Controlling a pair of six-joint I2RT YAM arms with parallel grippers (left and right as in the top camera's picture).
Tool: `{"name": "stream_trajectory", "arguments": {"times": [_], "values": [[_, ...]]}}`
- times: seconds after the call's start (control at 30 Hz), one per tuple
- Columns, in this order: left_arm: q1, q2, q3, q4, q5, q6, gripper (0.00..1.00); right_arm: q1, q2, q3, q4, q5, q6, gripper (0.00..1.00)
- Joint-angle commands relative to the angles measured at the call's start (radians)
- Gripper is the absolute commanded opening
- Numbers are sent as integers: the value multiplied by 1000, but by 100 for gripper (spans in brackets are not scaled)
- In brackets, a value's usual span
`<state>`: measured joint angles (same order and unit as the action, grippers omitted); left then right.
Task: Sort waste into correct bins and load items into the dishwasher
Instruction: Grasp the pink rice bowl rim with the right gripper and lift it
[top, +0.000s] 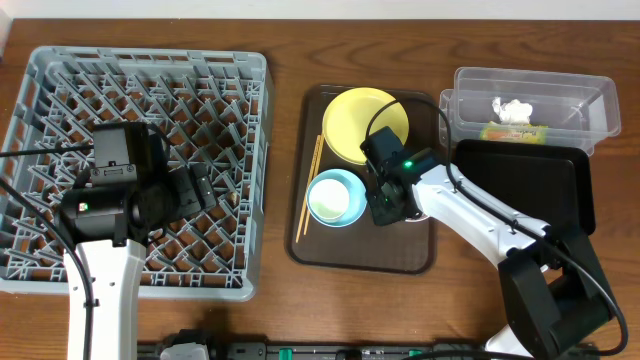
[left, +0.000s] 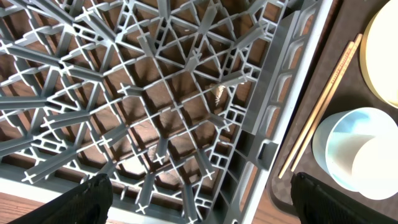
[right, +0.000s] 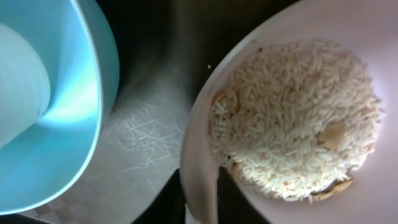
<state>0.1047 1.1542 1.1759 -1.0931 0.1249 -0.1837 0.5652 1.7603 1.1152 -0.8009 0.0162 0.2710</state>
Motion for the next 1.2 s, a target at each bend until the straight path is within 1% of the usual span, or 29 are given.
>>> {"name": "stream_trajectory", "arguments": {"times": [0.0,0.13,0.37,0.67,0.83,0.97,1.17], "values": [[5,1,22,-2,-5,-5,94,6,3,-8,1,53,45,10],[5,1,22,-2,-5,-5,93,6,3,-8,1,74,50,1],[5,1,22,-2,-5,-5,93,6,3,-7,-3,80,51,1],[5,1,22,-2,-5,-5,93,-17,-39,50,-37,68,111,1],[5,1,22,-2,-5,-5,93,-73,-119,80,-55,32,103,1],[5,1,22,-2,-5,-5,93,-136,-187,93,-56,-51,27,1],[5,1,22,-2,-5,-5,93,-262,-272,101,-62,-171,11,1]]}}
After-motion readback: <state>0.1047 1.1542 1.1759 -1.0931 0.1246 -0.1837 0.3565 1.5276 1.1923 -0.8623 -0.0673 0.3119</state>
